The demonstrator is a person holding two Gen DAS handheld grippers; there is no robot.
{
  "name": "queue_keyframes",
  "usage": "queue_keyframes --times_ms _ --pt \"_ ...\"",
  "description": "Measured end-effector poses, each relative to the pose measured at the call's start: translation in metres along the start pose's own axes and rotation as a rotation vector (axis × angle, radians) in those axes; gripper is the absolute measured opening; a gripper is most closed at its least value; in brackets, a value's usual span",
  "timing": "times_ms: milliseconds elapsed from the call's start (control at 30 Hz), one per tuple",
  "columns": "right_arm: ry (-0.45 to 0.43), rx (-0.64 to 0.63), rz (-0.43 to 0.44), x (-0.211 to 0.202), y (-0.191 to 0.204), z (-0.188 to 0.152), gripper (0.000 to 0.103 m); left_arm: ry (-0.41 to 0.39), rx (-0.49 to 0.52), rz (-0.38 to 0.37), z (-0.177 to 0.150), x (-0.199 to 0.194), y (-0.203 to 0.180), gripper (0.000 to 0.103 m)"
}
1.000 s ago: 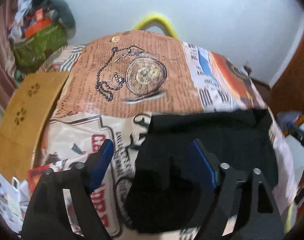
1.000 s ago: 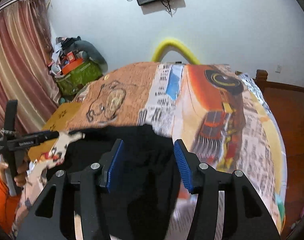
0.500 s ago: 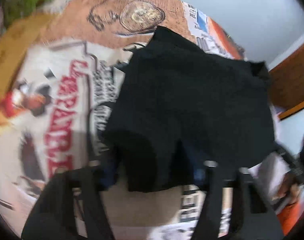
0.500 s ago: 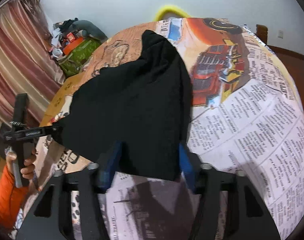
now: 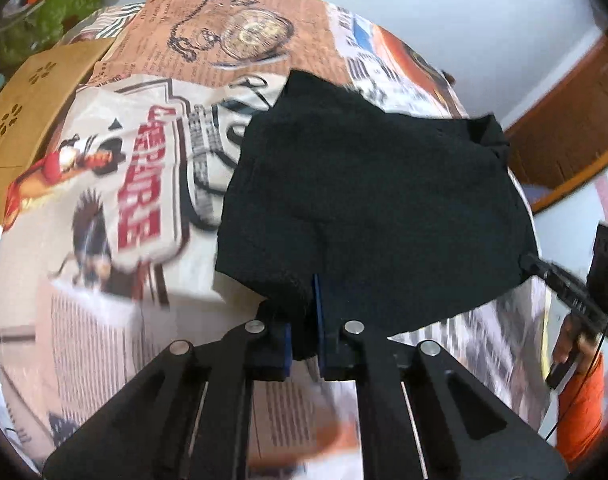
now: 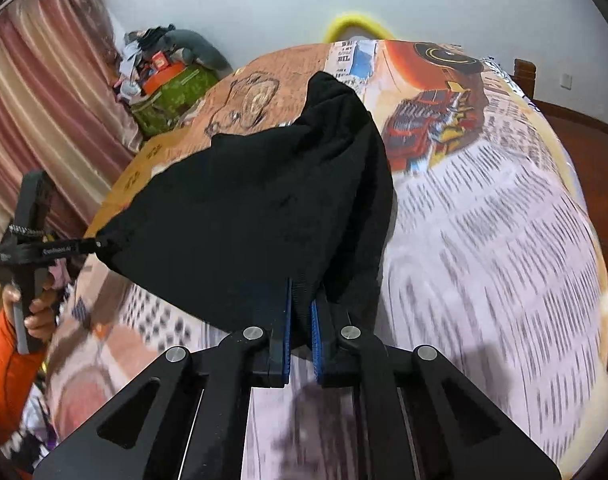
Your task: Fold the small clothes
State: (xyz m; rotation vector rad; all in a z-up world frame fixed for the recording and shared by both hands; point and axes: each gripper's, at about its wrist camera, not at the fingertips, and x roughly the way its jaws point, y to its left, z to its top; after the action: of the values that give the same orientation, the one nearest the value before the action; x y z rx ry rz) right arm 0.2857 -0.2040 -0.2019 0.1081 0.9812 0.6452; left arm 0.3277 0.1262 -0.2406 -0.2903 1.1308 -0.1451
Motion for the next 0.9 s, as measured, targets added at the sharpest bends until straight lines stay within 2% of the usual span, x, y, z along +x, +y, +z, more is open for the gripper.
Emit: queue_keyframes --times_ms 200,367,433,567,667,767,900 --pt "0.032 -0.027 -0.033 -0.018 0.003 -0.035 0.007 -0.004 0.104 0.039 -0.040 -0.018 -0.024 0.012" --pt "0.041 -0.029 -0.090 -0.025 -0.005 -0.039 0.011 -0.051 0.121 0.132 -0.041 -0.031 -0.026 0.032" --pt "0.022 -0.023 -0.089 -0.031 -0.005 -0.034 0.013 -0.072 0.126 0.143 -0.035 -0.037 -0.026 0.033" --pt "-0.053 -0.048 -0.114 -0.039 -0.007 -0.010 0.031 -0.127 0.108 0.172 -0.006 -0.039 -0.024 0.047" --pt "-0.104 -0.090 -0.127 -0.034 -0.004 0.017 0.033 -0.153 0.111 0.185 0.016 -0.030 -0.028 0.049" --pt "-0.135 -0.130 -0.132 -0.020 0.000 0.038 0.033 -0.158 0.141 0.188 0.038 -0.010 -0.033 0.058" --pt "-0.129 -0.165 -0.174 0.008 -0.003 0.059 0.033 -0.132 0.211 0.188 0.059 0.020 -0.044 0.061"
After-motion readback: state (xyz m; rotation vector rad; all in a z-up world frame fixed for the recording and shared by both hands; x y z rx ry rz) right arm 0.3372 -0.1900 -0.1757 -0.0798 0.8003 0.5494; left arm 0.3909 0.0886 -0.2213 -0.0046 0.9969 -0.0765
